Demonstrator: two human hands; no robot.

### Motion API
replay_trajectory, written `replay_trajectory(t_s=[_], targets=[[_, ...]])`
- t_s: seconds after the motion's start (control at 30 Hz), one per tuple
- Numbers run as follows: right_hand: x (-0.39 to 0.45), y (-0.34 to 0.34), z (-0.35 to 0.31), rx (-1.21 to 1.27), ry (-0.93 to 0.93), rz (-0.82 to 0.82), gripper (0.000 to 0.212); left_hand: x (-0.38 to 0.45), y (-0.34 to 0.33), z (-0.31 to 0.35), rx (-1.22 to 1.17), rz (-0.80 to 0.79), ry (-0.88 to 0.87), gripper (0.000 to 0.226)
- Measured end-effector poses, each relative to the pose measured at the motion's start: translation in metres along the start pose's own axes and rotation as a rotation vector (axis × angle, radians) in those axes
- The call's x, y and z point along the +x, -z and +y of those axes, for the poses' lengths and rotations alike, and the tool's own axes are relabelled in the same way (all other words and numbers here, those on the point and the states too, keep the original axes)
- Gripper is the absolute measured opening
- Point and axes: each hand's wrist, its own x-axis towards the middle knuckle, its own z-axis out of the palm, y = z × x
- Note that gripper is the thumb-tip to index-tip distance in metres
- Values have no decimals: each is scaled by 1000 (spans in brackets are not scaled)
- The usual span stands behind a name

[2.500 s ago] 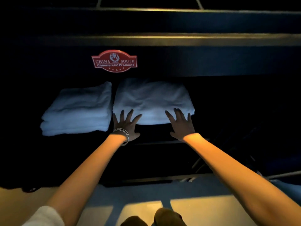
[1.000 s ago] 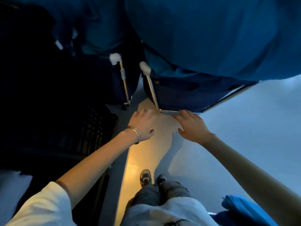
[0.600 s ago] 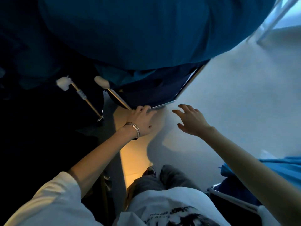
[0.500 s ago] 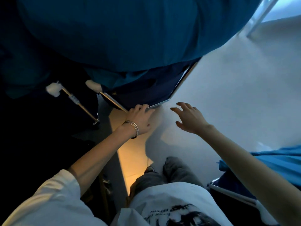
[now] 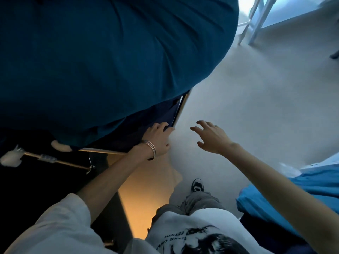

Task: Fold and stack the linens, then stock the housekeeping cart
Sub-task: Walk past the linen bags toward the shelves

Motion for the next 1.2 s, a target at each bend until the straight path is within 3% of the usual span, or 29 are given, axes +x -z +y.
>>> replay_trajectory(t_s=[0.33,0.83,1.2], targets=[[30,29,113,67,-55,-26,62,111,45,71,17,21,-102,63],[86,48,204,80,-189,-11,59,225,75,109,72,10,-246,61],[121,66,303,90,-134,-15,58,305,100,158,39,-14,-173,62]])
